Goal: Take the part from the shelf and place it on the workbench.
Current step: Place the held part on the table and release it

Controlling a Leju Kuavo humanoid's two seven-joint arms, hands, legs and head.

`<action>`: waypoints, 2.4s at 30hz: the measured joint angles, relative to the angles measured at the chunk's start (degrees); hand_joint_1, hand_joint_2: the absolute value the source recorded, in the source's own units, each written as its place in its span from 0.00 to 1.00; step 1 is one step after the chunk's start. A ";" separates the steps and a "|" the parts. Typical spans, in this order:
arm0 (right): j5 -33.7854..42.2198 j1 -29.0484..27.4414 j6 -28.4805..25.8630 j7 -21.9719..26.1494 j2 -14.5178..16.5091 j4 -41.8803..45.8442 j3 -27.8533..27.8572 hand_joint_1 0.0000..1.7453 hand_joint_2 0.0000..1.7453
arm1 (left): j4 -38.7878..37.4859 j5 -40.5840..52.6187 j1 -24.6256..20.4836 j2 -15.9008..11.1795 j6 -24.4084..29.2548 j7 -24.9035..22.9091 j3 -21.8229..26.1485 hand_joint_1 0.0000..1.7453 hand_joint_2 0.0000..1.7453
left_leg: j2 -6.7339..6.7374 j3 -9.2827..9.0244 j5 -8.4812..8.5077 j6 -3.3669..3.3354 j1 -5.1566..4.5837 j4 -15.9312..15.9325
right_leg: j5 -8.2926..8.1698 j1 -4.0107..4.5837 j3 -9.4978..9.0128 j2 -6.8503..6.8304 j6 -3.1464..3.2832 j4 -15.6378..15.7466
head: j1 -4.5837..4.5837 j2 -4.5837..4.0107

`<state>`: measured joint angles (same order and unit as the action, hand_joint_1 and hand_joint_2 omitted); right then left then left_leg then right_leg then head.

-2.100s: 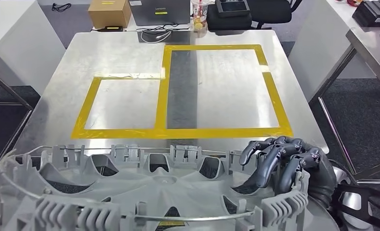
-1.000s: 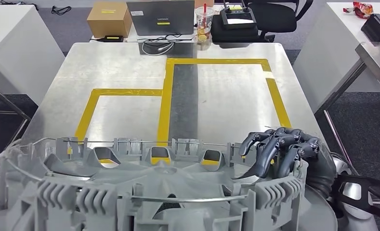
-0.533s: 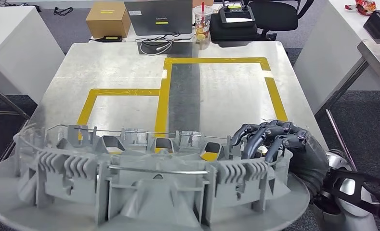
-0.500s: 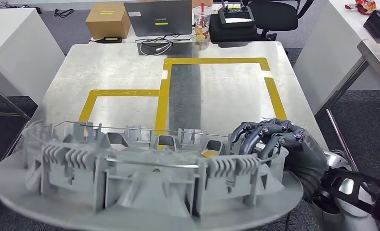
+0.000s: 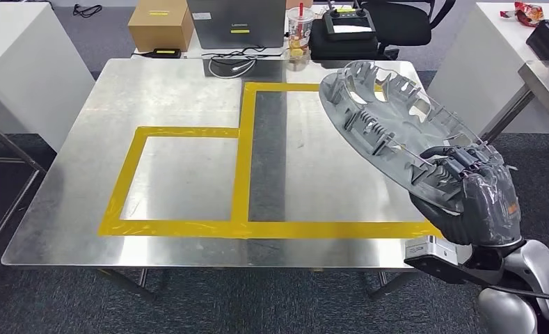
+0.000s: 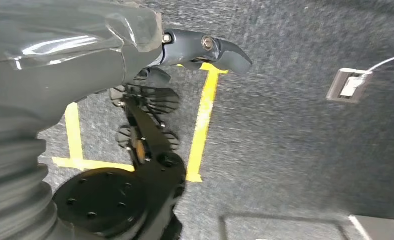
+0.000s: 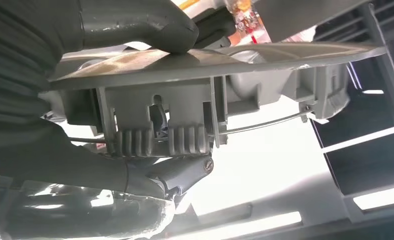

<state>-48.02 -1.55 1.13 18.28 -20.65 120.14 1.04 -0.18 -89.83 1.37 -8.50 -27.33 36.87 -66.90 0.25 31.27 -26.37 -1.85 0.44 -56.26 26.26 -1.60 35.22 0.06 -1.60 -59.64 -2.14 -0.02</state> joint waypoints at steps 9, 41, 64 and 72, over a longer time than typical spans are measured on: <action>-3.89 -0.11 -0.74 -2.03 -0.09 -3.48 0.64 1.00 1.00 | 0.01 0.00 -0.06 -0.02 -0.68 -0.08 0.44 0.00 1.00 | -0.61 -0.34 -0.40 0.07 -0.68 -0.37 | -0.55 0.10 0.29 -0.12 -0.68 -0.29 | 0.20 0.00; -10.19 32.88 7.72 3.03 -1.61 -57.51 -26.42 1.00 1.00 | 0.05 2.18 -1.77 -1.18 -2.08 -0.58 0.64 0.00 1.00 | -0.46 0.91 0.72 0.50 -0.70 -0.50 | -1.51 0.54 -1.23 0.00 0.07 2.59 | 0.15 -0.01; -3.90 45.64 8.02 7.23 11.23 -77.82 -42.31 1.00 1.00 | 0.04 2.32 -3.69 -1.17 -1.52 -0.43 -0.18 0.00 1.00 | -0.11 1.49 3.02 -0.56 -0.23 1.20 | 4.14 1.14 5.05 0.62 1.44 -10.60 | 0.32 0.00; -3.84 45.79 8.13 6.74 11.44 -78.67 -43.13 1.00 1.00 | 0.03 2.42 -3.83 -0.81 -1.81 -0.35 -0.21 0.00 1.00 | -0.31 2.11 2.20 0.66 -0.67 -0.25 | -1.51 1.05 -1.64 0.42 0.64 3.00 | 0.24 0.00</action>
<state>-51.86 44.24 9.26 25.02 -9.21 41.46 -42.10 -0.15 -87.41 -2.46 -9.31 -29.15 36.51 -67.11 -0.06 33.39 -24.17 -1.19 -0.23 -56.51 24.74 -0.55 33.58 0.49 -0.96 -56.64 -1.90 -0.02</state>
